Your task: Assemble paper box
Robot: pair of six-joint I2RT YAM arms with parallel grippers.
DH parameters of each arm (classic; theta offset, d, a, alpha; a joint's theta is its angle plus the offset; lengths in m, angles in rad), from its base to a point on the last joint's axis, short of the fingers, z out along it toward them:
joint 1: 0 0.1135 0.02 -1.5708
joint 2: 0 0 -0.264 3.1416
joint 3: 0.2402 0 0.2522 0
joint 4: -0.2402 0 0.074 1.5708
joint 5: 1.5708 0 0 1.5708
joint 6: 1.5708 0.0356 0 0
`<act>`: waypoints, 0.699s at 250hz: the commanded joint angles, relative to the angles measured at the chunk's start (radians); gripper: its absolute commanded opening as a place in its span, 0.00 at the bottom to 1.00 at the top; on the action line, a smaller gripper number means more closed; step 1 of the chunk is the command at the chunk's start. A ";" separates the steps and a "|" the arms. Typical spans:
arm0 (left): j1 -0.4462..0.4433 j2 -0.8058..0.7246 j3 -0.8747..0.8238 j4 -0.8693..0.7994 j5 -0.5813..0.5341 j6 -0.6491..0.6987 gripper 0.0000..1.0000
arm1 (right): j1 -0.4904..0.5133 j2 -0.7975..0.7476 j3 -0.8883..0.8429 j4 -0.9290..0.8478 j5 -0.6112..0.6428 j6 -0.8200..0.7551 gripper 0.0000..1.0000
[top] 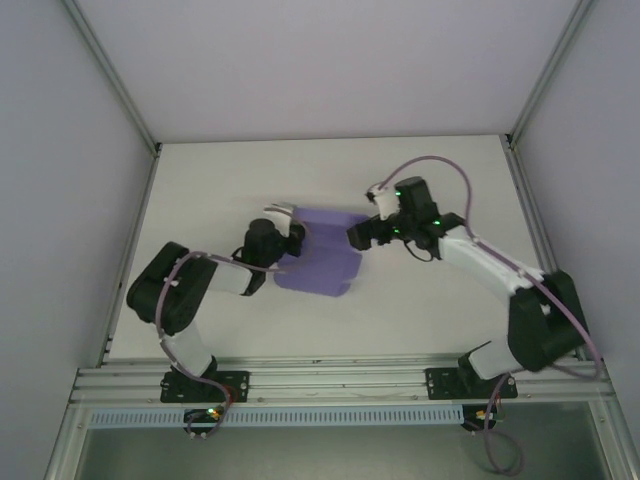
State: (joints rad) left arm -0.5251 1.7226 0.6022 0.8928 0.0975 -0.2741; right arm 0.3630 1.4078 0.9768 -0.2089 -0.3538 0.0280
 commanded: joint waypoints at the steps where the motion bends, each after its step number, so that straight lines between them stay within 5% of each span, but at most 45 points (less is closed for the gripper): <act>1: 0.043 -0.052 0.002 -0.016 0.101 -0.178 0.00 | -0.035 -0.066 -0.038 -0.054 -0.120 -0.086 1.00; 41: 0.060 -0.106 0.009 -0.087 0.216 -0.176 0.00 | -0.038 -0.019 0.009 -0.071 -0.132 -0.110 0.96; 64: 0.059 -0.136 0.009 -0.148 0.222 -0.162 0.00 | -0.038 0.033 0.072 -0.079 -0.130 -0.100 0.84; 141: 0.039 -0.154 0.061 -0.326 0.213 -0.086 0.00 | -0.037 0.086 0.113 -0.049 -0.162 -0.119 0.70; 175: 0.030 -0.165 0.063 -0.340 0.191 -0.082 0.00 | -0.036 0.079 0.111 -0.051 -0.170 -0.121 0.26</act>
State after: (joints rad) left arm -0.4854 1.5883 0.6407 0.5968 0.2913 -0.3840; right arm 0.3233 1.4860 1.0725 -0.2581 -0.4870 -0.0807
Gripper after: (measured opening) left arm 0.087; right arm 0.459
